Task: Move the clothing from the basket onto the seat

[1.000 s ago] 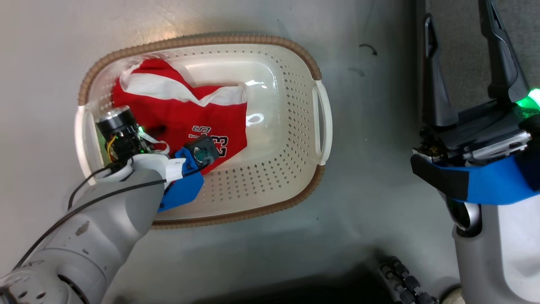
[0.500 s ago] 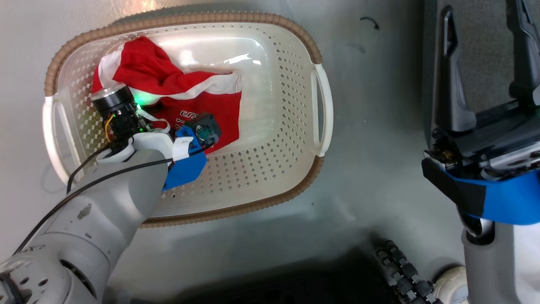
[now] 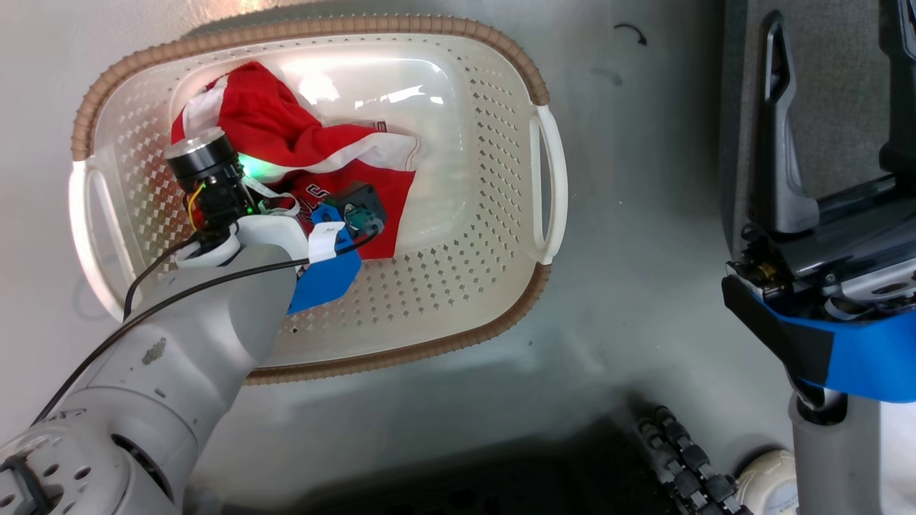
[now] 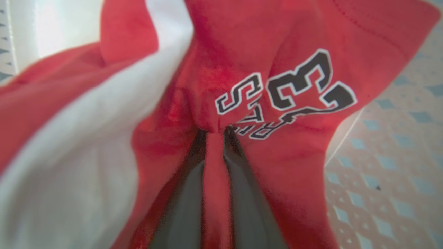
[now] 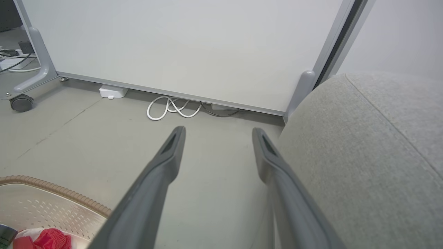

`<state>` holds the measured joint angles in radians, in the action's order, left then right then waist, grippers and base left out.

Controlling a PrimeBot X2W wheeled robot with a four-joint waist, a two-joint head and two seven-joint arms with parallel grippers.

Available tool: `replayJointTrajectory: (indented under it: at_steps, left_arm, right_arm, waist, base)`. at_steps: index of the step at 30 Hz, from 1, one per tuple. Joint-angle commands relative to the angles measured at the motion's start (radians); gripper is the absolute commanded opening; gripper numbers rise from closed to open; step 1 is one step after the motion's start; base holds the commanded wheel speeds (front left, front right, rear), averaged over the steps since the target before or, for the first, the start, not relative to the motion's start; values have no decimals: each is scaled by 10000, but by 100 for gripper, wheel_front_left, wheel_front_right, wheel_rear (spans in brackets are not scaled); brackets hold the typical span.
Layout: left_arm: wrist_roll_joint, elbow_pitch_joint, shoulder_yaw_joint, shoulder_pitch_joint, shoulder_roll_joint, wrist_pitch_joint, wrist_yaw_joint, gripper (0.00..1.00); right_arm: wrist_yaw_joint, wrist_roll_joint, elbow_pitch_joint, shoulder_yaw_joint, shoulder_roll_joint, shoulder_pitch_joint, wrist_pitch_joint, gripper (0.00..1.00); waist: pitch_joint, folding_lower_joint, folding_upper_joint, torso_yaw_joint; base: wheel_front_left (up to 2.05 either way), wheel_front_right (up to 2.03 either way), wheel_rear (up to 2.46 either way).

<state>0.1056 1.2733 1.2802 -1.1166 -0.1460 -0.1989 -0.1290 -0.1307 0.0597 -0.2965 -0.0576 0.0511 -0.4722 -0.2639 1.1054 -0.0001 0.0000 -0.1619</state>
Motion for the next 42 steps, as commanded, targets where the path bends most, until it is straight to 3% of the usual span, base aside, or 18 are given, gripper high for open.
replayJointTrajectory:
  at_steps: [1,14,22,42]
  left_arm:
    - [94,89,27,65,-65,68,-26,0]
    - [436,-31,27,17,186,1517,-19,0]
    - [1476,20,-407,379,188,2899,-19,0]
    - [3320,-270,-1235,1301,583,4556,-19,0]
  right_arm:
    - [-1,13,19,23,-13,-22,-8,100]
    - [-1,-168,379,69,-11,-222,-8,100]
    - [-1,-247,948,185,-8,-142,-7,100]
    - [-1,-315,1827,454,-9,791,-6,100]
  waist:
    - [-59,1,0,12]
    - [-978,1,0,348]
    - [-2166,1,0,650]
    - [-5238,1,0,1172]
  base:
    - [0,0,0]
    - [0,0,0]
    - [0,0,0]
    - [0,0,0]
